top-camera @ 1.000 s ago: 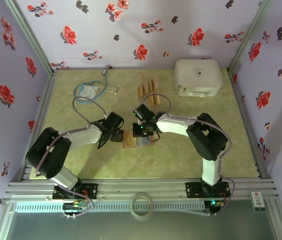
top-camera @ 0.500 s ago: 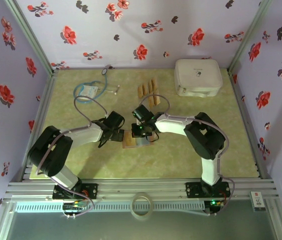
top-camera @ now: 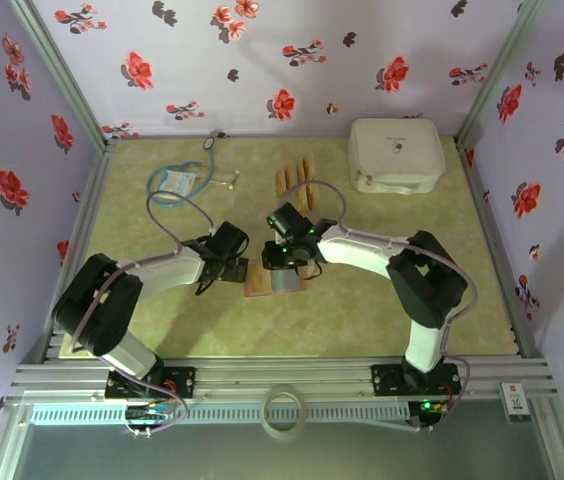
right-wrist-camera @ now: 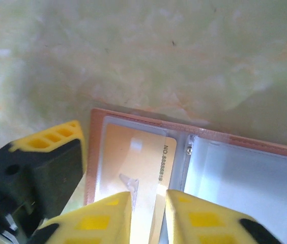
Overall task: Put the credit cards into the card holder
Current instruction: Insert the credit card into the card slot, then flip over the card slot in the card holder.
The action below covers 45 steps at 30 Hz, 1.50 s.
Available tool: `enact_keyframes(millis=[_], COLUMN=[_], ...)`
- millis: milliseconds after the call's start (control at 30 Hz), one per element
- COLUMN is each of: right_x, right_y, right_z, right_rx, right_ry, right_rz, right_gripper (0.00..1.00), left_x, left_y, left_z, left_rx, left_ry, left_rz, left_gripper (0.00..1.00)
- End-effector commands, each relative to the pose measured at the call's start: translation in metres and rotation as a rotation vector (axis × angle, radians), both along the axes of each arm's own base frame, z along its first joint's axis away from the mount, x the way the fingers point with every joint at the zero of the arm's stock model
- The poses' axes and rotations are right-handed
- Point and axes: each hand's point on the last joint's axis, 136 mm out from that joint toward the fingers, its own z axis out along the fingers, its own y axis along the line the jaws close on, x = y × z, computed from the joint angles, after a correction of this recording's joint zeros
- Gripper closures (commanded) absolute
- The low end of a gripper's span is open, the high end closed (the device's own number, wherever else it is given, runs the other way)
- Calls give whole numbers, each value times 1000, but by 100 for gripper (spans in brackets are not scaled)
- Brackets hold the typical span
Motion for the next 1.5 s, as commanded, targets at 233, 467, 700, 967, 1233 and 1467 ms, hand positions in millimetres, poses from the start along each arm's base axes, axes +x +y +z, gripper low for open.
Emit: enact_keyframes(millis=[233, 467, 700, 967, 1233, 1467], right_x=[3, -10, -16, -19, -16, -16], right_y=[-56, -69, -76, -68, -87, -109], right_z=[25, 13, 9, 2, 3, 21], right_rx=[-34, -6, 30, 86, 12, -19], right_ry=[-102, -65, -75, -37, -55, -124], right_rz=[-92, -131, -163, -178, -261, -319], right_gripper=[64, 38, 1, 3, 19, 21], left_x=[-6, -22, -35, -40, -38, -41], left_y=[-5, -12, -12, -17, -18, -14], left_z=[46, 45, 26, 14, 6, -1], left_rx=[-93, -107, -99, -89, -65, -51], left_ry=[-79, -70, -49, -39, -32, -24], left_rz=[14, -16, -27, -54, -60, -57], left_gripper=[0, 0, 0, 0, 0, 0])
